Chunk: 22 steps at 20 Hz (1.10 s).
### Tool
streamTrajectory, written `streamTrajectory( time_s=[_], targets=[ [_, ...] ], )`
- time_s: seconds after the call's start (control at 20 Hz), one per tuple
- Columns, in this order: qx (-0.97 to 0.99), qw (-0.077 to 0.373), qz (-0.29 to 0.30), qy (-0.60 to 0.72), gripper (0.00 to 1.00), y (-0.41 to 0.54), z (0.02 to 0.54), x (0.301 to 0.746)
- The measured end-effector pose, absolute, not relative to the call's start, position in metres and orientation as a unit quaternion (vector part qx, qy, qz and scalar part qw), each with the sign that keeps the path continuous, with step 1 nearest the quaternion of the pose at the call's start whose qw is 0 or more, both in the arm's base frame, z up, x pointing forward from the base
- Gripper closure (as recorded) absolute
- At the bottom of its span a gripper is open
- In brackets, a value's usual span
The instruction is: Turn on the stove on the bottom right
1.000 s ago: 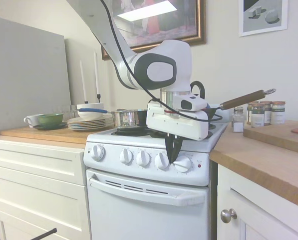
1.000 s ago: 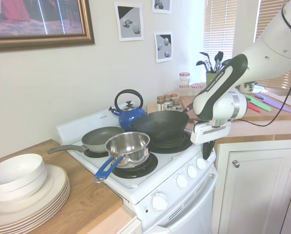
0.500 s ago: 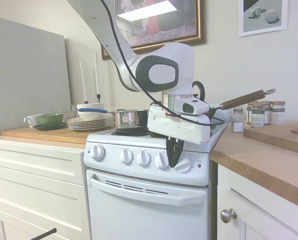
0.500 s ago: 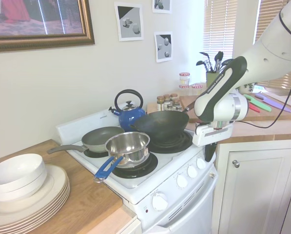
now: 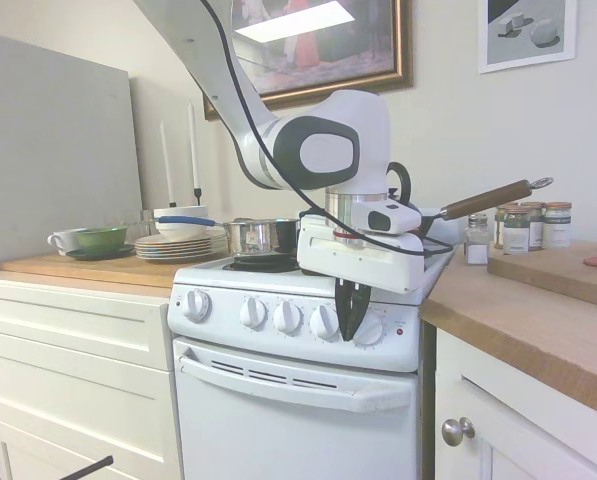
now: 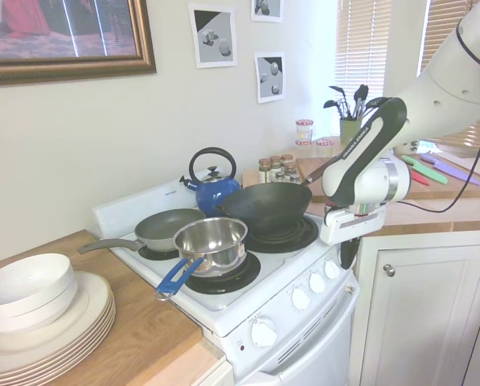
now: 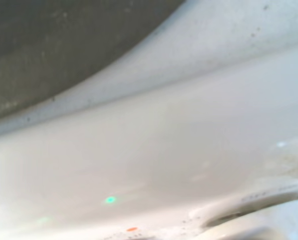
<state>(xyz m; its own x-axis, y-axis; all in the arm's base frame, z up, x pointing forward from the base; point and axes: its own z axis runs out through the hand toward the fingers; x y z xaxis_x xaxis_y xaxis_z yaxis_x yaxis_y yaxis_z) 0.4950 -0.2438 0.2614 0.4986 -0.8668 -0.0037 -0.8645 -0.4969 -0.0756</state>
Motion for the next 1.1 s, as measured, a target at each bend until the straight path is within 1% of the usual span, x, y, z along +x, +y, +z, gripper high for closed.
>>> streamTrajectory(
  time_s=[0.4,0.7,0.8,0.9,1.1],
  targets=[
    [-0.870,-0.011,-0.051,0.491,1.00,-0.231,0.265,0.491],
    [-0.870,-0.036,-0.062,0.488,1.00,-0.222,0.262,0.489],
    [-0.867,-0.057,-0.066,0.491,1.00,-0.232,0.257,0.480],
    [-0.861,-0.079,-0.081,0.497,1.00,-0.258,0.257,0.470],
    [-0.861,-0.082,-0.089,0.494,1.00,-0.260,0.259,0.468]
  ],
)
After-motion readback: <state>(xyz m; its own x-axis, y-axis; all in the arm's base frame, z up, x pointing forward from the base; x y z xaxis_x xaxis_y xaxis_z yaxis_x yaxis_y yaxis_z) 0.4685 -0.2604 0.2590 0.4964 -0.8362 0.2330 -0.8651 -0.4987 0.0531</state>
